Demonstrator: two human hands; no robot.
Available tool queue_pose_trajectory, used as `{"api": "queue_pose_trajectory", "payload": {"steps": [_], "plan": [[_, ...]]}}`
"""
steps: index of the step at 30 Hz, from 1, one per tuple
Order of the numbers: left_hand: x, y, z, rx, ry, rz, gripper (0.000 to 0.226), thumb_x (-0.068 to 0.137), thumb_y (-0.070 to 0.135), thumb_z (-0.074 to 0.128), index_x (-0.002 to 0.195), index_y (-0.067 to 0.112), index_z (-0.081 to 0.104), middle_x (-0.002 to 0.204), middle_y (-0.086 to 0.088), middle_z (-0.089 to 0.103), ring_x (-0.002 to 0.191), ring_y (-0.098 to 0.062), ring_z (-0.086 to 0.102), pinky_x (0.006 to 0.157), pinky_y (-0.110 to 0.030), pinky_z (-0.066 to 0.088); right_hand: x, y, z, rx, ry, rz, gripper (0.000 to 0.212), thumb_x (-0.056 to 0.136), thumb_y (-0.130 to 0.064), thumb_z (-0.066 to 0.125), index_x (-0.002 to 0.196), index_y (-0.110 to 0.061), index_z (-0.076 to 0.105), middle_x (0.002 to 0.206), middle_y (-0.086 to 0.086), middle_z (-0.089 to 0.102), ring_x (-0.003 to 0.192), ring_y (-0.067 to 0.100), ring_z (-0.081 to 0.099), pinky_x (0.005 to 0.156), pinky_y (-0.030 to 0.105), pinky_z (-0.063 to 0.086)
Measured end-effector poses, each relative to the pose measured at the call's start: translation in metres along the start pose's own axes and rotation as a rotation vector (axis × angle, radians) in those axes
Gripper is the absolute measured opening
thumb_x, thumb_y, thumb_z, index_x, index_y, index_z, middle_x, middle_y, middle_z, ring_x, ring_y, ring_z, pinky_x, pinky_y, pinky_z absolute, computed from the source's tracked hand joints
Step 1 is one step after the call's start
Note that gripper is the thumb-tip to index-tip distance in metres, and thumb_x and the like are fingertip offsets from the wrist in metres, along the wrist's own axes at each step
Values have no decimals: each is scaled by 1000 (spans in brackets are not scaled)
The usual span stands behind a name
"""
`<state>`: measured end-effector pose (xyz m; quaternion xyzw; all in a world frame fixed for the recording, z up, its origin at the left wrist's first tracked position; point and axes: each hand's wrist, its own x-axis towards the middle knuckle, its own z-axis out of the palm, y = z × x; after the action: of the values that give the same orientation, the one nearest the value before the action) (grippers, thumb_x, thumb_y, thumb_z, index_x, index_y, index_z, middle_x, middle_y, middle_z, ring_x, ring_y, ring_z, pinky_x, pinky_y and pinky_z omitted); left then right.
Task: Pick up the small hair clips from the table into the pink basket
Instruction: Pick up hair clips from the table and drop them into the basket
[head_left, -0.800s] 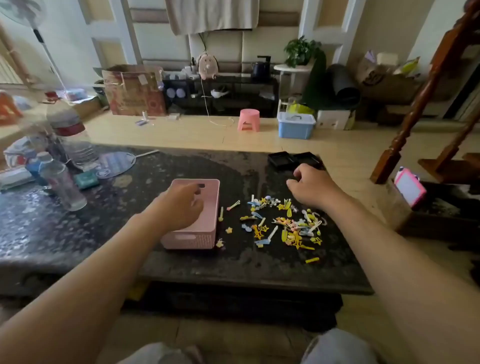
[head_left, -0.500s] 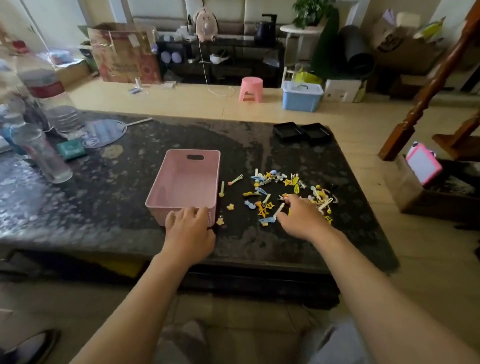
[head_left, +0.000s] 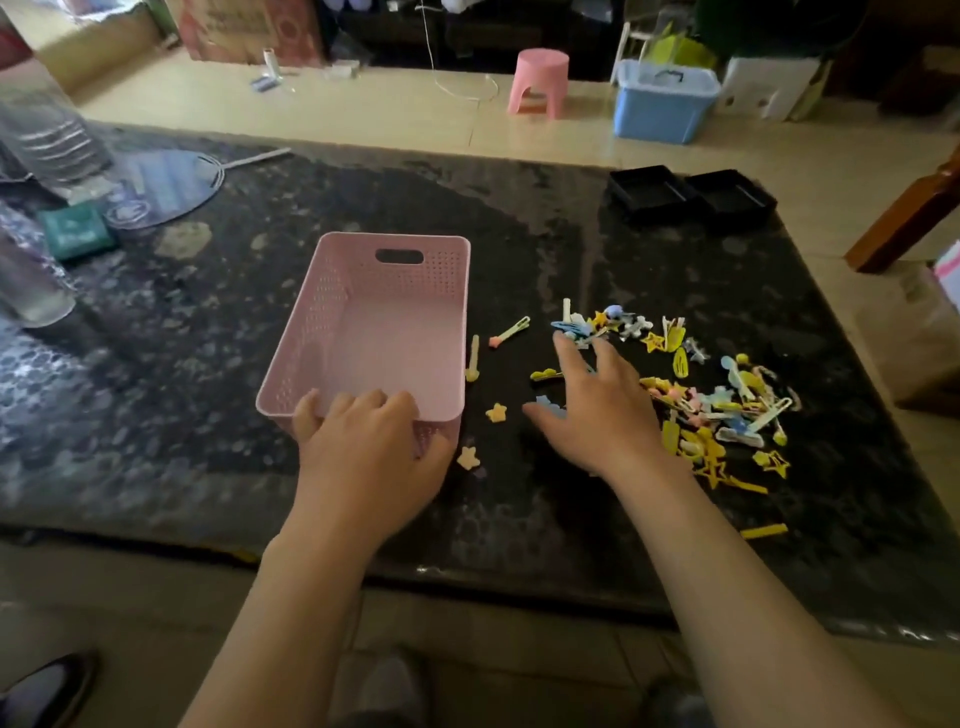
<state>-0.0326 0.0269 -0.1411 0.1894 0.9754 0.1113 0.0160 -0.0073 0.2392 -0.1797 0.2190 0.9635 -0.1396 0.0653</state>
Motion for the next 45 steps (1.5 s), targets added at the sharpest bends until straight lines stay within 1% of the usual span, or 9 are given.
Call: {"api": "queue_pose_trajectory", "payload": {"steps": [5, 10, 17, 25, 32, 35, 37, 41, 45], "plan": [[9, -5, 6, 68, 27, 43, 30, 89, 52, 44, 86, 26, 58, 78, 10, 52, 78, -16, 50, 82, -37, 29, 11, -4, 15, -150, -112, 31, 70, 96, -61, 42, 155, -40, 12, 164, 10, 14, 145, 40, 20, 112, 53, 26], [7, -3, 6, 33, 25, 49, 31, 90, 51, 44, 87, 25, 59, 79, 9, 53, 78, -16, 50, 81, -37, 30, 6, -3, 12, -74, 46, -58, 39, 100, -28, 51, 139, -27, 52, 134, 8, 50, 119, 31, 44, 90, 40, 46], [-2, -4, 5, 10, -7, 56, 34, 90, 50, 41, 81, 23, 58, 76, 9, 51, 76, -17, 51, 82, -38, 32, 1, 9, 12, -12, 121, -64, 34, 94, -7, 54, 124, -18, 66, 113, 11, 60, 104, 32, 58, 81, 36, 47], [-2, -7, 5, 4, -25, 69, 27, 91, 46, 42, 84, 25, 58, 79, 9, 52, 78, -16, 51, 83, -39, 33, 4, 4, -25, 1006, 213, 219, 30, 92, -2, 65, 121, -9, 68, 93, 4, 68, 69, 17, 67, 58, 27, 57], [-3, -6, 4, 7, -34, 78, 30, 94, 50, 38, 88, 26, 57, 80, 9, 52, 79, -16, 50, 83, -39, 32, -8, -61, -54, 1341, 290, -7, 21, 89, 1, 69, 105, -12, 72, 91, 3, 72, 66, 10, 68, 59, 24, 58], [-5, -6, 5, 13, -23, 82, 30, 94, 49, 38, 89, 26, 56, 82, 8, 51, 81, -18, 49, 83, -40, 32, -14, -86, -43, 1279, 292, -136, 23, 90, -2, 68, 106, -17, 73, 85, -2, 74, 68, 12, 71, 66, 35, 63], [-6, -7, 6, 23, -17, 83, 29, 94, 49, 38, 88, 25, 54, 82, 7, 50, 82, -19, 49, 83, -40, 32, -17, -96, -31, 1083, 272, -242, 30, 92, -7, 68, 120, -16, 70, 102, 0, 76, 87, 12, 73, 79, 37, 62], [-7, -9, 5, 10, -46, 80, 29, 93, 51, 38, 86, 27, 52, 85, 8, 53, 84, -20, 50, 85, -40, 33, -23, -102, -25, 850, 73, -432, 51, 95, 8, 46, 138, -16, 57, 138, -4, 59, 130, 5, 52, 103, 16, 44], [-7, -11, 4, -2, -51, 73, 29, 94, 49, 37, 87, 26, 54, 95, 7, 57, 89, -18, 50, 88, -41, 32, -16, -87, -32, 1013, 192, -304, 51, 89, 14, 45, 122, -18, 65, 120, -7, 66, 114, 5, 62, 102, 28, 51]]}}
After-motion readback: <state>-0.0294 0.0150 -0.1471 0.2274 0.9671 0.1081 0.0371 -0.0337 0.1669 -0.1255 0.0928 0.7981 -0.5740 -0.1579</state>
